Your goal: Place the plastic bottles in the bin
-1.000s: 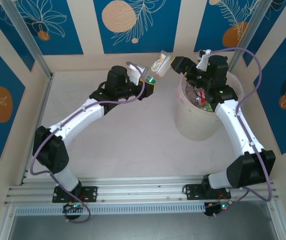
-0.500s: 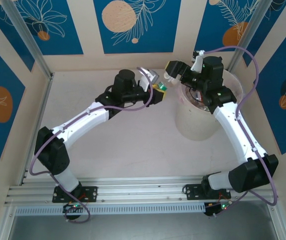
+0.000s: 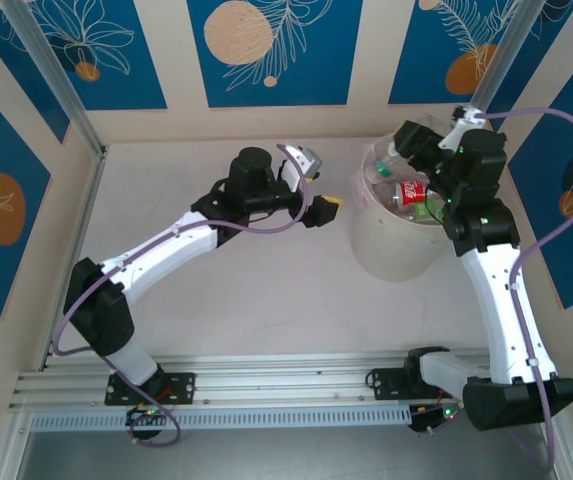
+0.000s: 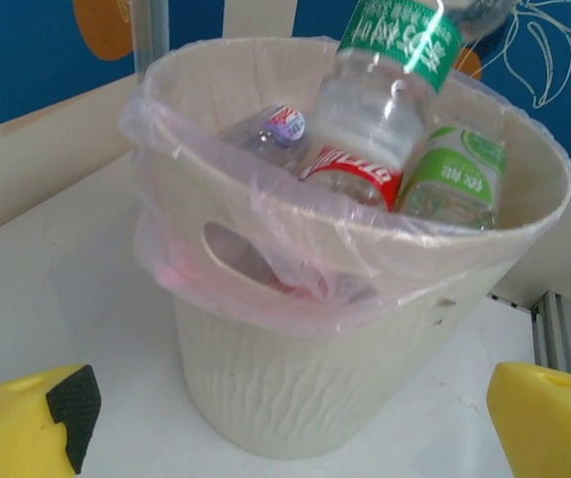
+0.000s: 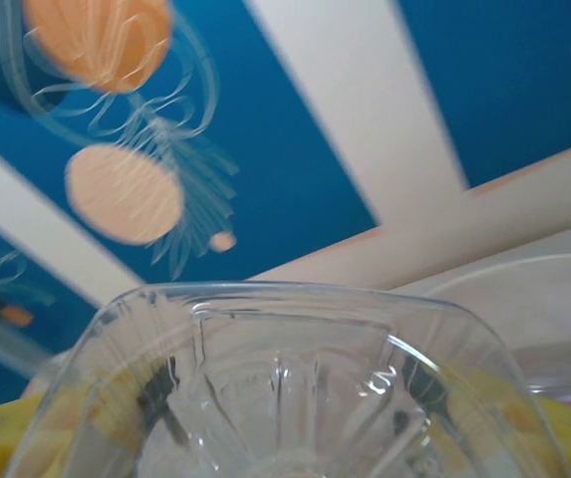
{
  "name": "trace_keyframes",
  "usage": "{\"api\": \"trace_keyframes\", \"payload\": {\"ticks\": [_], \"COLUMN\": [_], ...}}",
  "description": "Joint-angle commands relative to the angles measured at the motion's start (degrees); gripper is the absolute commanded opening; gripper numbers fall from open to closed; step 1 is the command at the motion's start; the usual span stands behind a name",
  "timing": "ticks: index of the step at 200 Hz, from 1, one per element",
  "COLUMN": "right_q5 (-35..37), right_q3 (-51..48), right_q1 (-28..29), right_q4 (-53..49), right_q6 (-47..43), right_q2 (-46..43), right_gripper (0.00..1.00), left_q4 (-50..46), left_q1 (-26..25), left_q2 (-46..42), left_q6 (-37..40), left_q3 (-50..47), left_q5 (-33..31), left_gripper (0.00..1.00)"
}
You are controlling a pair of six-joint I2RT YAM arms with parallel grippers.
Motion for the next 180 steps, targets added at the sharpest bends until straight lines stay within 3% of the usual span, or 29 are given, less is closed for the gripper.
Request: {"api": "trace_keyframes", "payload": {"ticks": [1, 43, 73, 97, 141, 164, 180], "right_q5": [-0.41, -5.62, -10.58, -6.52, 4.99, 13.22, 12.21], "right_q3": [-3.42, -6.03, -3.55, -2.24, 1.56, 5.31, 6.70], "right_q1": [-5.49, -9.40, -9.57, -9.64, -9.29, -7.34, -5.99], "right_q4": [2.30, 8.70, 5.26, -0.30, -11.70, -16.51, -16.78], "right_q6": [4.34, 10.29, 10.33, 7.71, 0.25, -4.25, -6.31], "right_q2": [0.47, 5.05, 8.85, 8.68, 5.65, 4.55, 3.76], "right_gripper": [0.53, 0.56, 0.72, 0.85, 1.00, 1.00, 0.99], "left_q4": [3.78, 6.13, 5.04, 4.10, 0.79, 0.88, 1.34], "left_q1": [0.43, 1.48, 1.78, 1.78, 1.68, 1.54, 1.26], "left_q2": [-3.64, -5.82, -4.17, 0.08, 10.86, 16.02, 18.60], "left_q6": [-0.45, -3.15, -4.25, -8.29, -18.05, -21.97, -23.83], "left_q3": [-2.83, -7.93, -7.95, -6.30, 0.93, 4.21, 5.92], "left_q5": [-5.29, -9.68, -9.58, -10.36, -12.33, -9.61, -8.32], "left_gripper": [1.00, 1.00, 1.00, 1.00, 1.00, 1.00, 1.00]}}
